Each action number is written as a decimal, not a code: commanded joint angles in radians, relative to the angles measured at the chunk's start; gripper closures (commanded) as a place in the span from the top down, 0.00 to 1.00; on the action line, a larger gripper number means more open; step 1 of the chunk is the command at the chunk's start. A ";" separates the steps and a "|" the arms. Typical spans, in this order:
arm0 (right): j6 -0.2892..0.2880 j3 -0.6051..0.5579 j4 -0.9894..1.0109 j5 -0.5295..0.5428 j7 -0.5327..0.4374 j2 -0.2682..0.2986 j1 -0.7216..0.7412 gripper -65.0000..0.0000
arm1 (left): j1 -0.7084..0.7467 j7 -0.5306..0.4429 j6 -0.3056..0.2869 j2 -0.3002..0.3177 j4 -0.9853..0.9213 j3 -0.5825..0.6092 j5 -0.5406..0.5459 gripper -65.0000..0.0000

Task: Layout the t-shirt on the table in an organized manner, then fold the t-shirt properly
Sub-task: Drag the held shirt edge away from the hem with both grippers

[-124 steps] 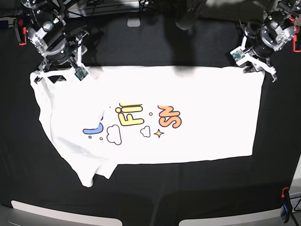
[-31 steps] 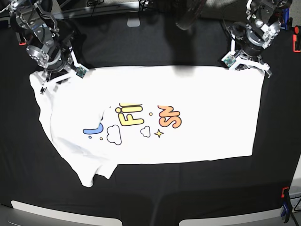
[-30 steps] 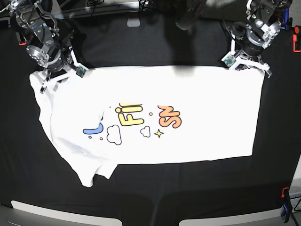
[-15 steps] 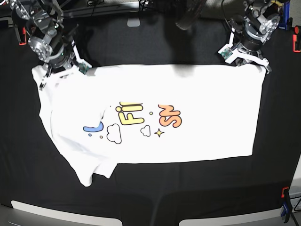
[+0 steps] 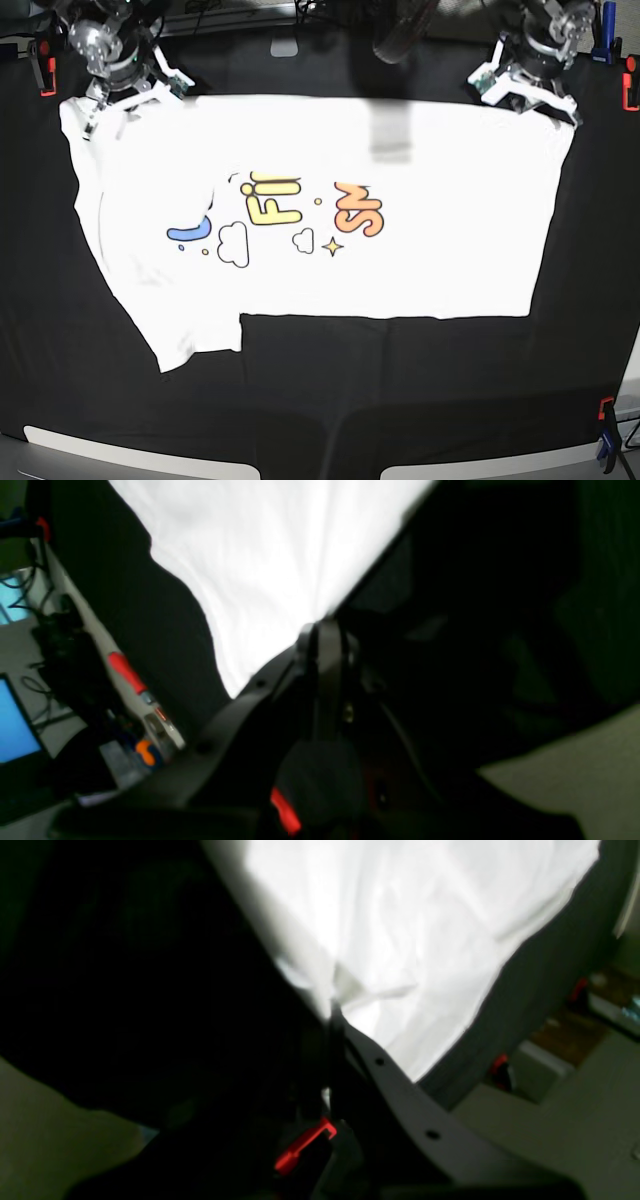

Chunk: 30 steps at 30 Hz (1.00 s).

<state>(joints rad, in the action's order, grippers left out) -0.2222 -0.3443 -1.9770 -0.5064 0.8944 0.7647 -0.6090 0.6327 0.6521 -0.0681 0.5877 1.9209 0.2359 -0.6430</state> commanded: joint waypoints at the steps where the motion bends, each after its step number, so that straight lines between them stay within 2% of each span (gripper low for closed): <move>1: 0.024 0.010 -0.016 -0.035 0.016 0.017 -0.014 0.00 | 0.019 0.026 0.048 0.013 0.018 -0.005 -0.048 0.00; 4: 0.047 0.010 -0.016 -0.050 0.016 0.017 -0.048 0.00 | 0.059 0.059 0.095 0.014 0.019 -0.005 -0.104 0.00; 7: 0.052 0.010 -0.016 -0.072 0.016 0.017 -0.084 0.00 | 0.107 0.063 0.103 0.014 0.032 -0.005 -0.116 0.00; 10: 0.085 0.010 -0.017 -0.103 0.016 0.017 -0.113 0.00 | 0.147 0.061 0.108 0.014 0.058 -0.005 -0.117 0.00; 13: 0.106 0.010 -0.017 -0.104 0.016 0.017 -0.118 0.00 | 0.143 0.018 0.204 0.014 0.085 -0.005 -0.117 0.00; 16: 0.108 0.010 -0.018 -0.105 0.016 0.017 -0.117 0.00 | 0.112 -0.039 0.206 0.014 0.095 -0.005 -0.111 0.00; 18: 0.108 0.010 -0.018 -0.105 0.016 0.017 -0.117 0.00 | 0.095 -0.049 0.206 0.014 0.095 -0.005 -0.062 0.00; 21: 0.108 0.010 -0.018 -0.104 0.017 0.017 -0.117 0.00 | 0.091 -0.030 0.206 0.014 0.095 -0.005 0.011 0.33; 22: 0.108 0.010 -0.018 -0.104 0.021 0.017 -0.117 0.00 | 0.091 -0.014 0.206 0.014 0.095 -0.005 0.021 0.37; 24: 0.108 0.010 -0.018 -0.104 0.023 0.017 -0.117 0.00 | 0.093 0.011 0.187 0.014 0.095 -0.005 0.023 0.36; 26: 0.108 0.010 -0.018 -0.105 0.023 0.017 -0.117 0.00 | 0.093 0.002 0.110 0.017 0.095 -0.005 0.027 0.35; 30: 0.108 0.010 -0.018 -0.105 0.023 0.017 -0.117 0.00 | 0.093 -0.106 -0.010 0.063 0.075 -0.005 0.072 0.35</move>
<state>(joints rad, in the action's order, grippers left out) -0.1299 -0.3431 -1.9785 -0.5880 0.8993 0.7673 -0.7231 0.7223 0.5411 -0.0879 0.6388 1.9862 0.2359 -0.5602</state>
